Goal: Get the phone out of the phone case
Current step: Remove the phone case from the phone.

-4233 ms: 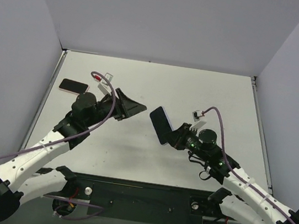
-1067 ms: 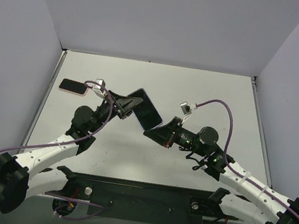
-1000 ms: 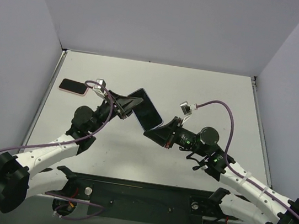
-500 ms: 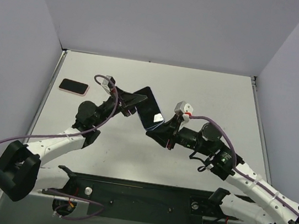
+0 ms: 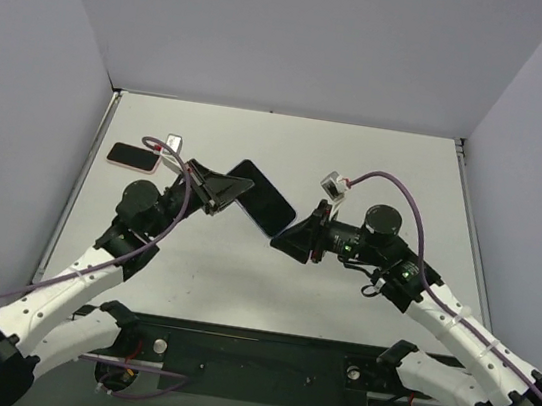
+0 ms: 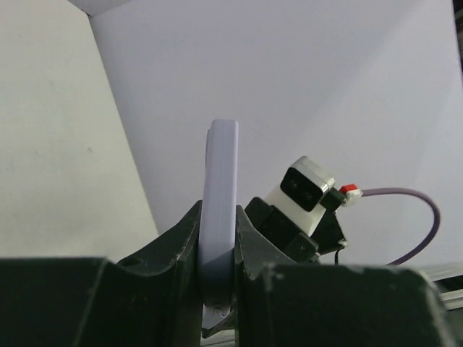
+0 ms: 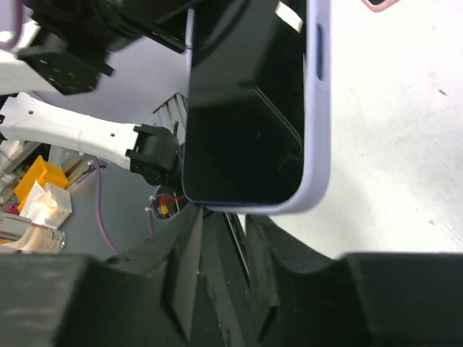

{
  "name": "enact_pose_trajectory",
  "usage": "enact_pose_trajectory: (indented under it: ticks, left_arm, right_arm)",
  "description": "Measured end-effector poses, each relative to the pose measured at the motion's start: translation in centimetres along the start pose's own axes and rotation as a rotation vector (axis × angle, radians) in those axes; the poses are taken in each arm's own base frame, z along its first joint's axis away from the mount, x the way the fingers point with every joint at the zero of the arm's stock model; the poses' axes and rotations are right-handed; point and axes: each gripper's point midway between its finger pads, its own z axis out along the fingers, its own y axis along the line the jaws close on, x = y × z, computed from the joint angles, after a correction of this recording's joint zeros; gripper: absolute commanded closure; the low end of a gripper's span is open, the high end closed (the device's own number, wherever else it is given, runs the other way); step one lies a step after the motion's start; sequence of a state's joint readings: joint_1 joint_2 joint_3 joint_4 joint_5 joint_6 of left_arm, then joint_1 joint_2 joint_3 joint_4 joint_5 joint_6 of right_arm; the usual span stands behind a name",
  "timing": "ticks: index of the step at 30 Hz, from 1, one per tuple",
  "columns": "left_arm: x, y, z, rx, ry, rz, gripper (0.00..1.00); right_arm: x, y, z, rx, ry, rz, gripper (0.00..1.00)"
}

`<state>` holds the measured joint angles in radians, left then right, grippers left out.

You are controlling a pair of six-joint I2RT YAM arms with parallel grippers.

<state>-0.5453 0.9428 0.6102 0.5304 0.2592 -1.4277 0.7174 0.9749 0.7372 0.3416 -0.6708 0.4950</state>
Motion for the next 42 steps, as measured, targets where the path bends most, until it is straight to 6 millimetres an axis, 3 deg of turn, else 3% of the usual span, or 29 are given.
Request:
enact_pose_trajectory:
  ticks: [3,5,9,13,20,27,32,42]
  left_arm:
    - [0.2,-1.3,-0.7,-0.039,0.016,0.141,1.00]
    - [0.3,-2.4,-0.9,-0.028,0.032,0.199,1.00]
    - [0.7,-3.4,-0.6,-0.013,0.076,0.257,1.00]
    - [1.3,-2.6,-0.4,-0.026,0.118,0.250,1.00]
    - [2.0,-2.3,-0.2,-0.004,0.178,0.232,1.00]
    - [3.1,-3.2,-0.5,0.050,0.248,0.212,1.00]
    - [3.5,-4.1,-0.4,0.109,0.293,0.196,1.00]
    - [4.4,-5.3,-1.1,0.249,0.374,0.131,1.00]
  right_arm:
    - [-0.3,-0.1,-1.2,0.038,0.031,-0.015,0.45]
    - [0.0,-0.2,-2.3,0.060,0.040,-0.027,0.41]
    - [-0.3,0.5,-3.7,0.064,0.026,-0.046,0.41]
    - [-0.7,0.7,-3.8,0.044,0.020,-0.026,0.62]
    - [-1.0,0.3,-2.7,-0.063,0.058,0.106,0.68]
    - [-0.9,2.2,-3.3,-0.151,0.082,0.092,0.81]
    - [-0.9,3.1,-3.5,-0.200,0.092,0.082,1.00]
    - [-0.3,5.2,-3.9,-0.307,0.148,0.031,1.00]
